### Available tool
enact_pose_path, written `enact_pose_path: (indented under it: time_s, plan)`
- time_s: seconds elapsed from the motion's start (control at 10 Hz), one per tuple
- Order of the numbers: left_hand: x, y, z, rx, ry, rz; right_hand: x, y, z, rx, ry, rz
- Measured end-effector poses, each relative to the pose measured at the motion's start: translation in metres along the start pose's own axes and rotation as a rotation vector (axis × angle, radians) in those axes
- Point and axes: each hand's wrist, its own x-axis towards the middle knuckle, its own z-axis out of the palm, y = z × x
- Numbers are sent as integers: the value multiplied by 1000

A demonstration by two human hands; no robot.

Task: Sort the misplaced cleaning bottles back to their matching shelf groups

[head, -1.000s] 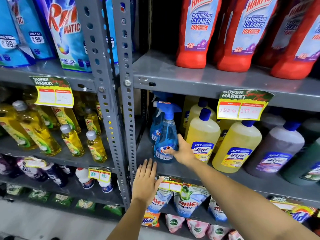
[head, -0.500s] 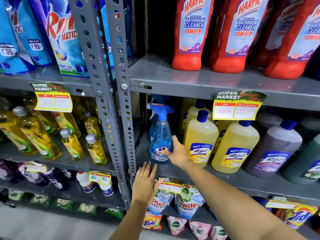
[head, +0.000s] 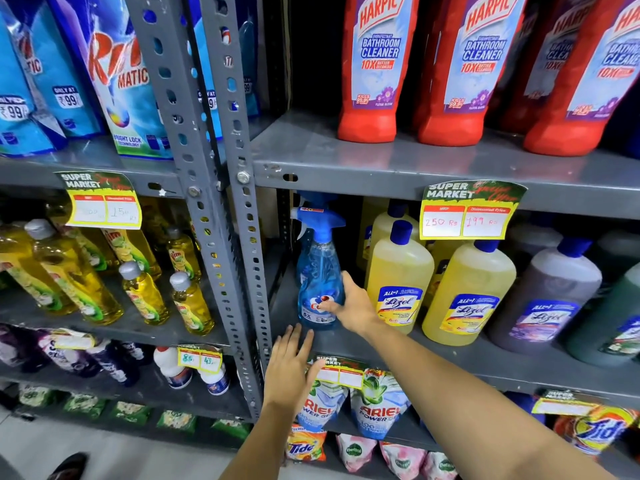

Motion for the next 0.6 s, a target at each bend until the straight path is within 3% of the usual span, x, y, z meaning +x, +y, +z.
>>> enact_pose_path:
  time_s: [0.2, 0.4, 0.5, 0.6]
  plan:
    - [0, 1, -3, 0, -20, -8, 0, 0, -1, -12, -13, 13]
    - [-2, 2, -7, 151, -58, 14, -5, 0, 0, 1, -19, 22]
    - [-3, 3, -13, 199, 75, 74, -15, -1, 0, 48, -19, 8]
    - [-7, 21, -35, 12, 158, 224, -43, -2, -6, 166, 171, -70]
